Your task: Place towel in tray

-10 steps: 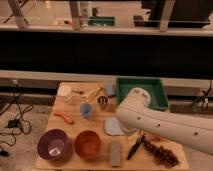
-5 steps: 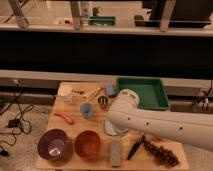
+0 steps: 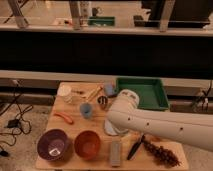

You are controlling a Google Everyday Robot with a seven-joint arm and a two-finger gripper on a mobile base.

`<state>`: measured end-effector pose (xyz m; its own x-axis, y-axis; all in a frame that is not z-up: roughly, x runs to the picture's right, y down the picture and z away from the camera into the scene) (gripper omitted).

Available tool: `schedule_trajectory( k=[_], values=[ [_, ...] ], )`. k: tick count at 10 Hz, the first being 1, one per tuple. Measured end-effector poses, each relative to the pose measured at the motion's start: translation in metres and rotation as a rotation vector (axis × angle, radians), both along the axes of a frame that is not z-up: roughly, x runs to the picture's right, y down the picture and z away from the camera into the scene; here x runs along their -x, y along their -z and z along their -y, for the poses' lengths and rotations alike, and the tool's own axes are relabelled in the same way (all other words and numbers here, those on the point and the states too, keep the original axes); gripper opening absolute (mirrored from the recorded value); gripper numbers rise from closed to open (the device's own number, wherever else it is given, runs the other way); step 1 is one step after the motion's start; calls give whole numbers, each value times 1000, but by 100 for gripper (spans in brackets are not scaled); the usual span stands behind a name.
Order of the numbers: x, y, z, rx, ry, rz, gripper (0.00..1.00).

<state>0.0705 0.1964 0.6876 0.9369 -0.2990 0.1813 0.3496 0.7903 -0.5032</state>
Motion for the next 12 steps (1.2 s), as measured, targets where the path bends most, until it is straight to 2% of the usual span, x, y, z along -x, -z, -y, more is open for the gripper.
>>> schedule_trajectory(
  k=[4,8,12],
  values=[
    [8,-30,21,16,-66,15,80],
    [9,-47,24,37,-110,-6,80],
    [1,-73,15,152,-174,-75,80]
  ],
)
